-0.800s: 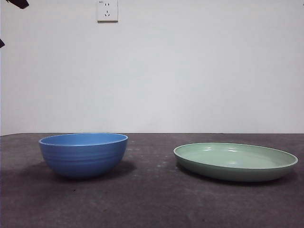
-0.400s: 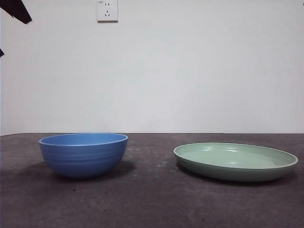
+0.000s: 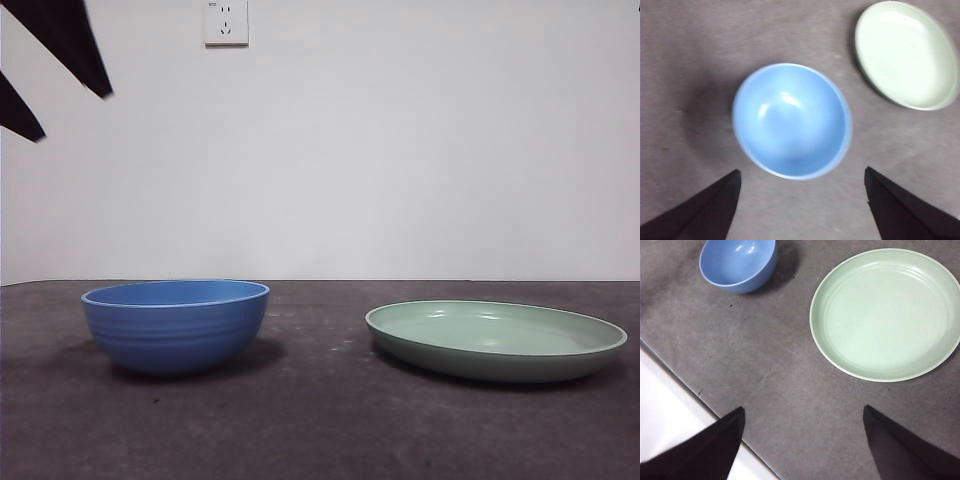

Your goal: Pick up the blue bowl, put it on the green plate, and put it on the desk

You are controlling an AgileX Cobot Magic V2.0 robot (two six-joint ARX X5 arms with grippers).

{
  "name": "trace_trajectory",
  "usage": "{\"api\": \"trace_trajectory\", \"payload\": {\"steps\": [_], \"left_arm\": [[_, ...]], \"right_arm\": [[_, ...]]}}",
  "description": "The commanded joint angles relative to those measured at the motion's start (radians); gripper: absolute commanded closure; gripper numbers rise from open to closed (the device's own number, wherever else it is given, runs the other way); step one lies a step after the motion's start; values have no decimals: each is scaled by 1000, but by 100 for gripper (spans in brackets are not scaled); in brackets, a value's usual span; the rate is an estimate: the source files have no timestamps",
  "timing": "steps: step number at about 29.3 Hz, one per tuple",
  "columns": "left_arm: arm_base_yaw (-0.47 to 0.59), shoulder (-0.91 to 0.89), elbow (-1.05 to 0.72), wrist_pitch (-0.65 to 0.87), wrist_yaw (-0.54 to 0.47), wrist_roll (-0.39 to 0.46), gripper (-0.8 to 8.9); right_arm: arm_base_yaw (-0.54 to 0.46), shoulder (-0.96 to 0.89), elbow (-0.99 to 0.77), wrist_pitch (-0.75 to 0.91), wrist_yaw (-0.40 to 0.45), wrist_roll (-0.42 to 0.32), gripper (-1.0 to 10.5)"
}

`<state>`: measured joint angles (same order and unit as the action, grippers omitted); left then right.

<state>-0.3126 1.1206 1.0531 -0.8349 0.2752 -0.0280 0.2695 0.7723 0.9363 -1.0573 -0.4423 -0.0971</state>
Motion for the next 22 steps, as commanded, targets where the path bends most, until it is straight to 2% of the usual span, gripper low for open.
{"api": "trace_trajectory", "payload": {"steps": [1, 5, 17, 22], "left_arm": [[-4, 93, 53, 5, -50, -6, 416], [-4, 212, 89, 16, -98, -6, 416], [-4, 504, 103, 136, -149, -6, 419], [-4, 552, 103, 154, -157, -8, 477]], "right_arm": [[6, 6, 19, 10, -3, 8, 568], [6, 6, 19, 10, -3, 8, 568], [6, 6, 19, 18, -3, 8, 568], [6, 6, 19, 18, -2, 8, 568]]}}
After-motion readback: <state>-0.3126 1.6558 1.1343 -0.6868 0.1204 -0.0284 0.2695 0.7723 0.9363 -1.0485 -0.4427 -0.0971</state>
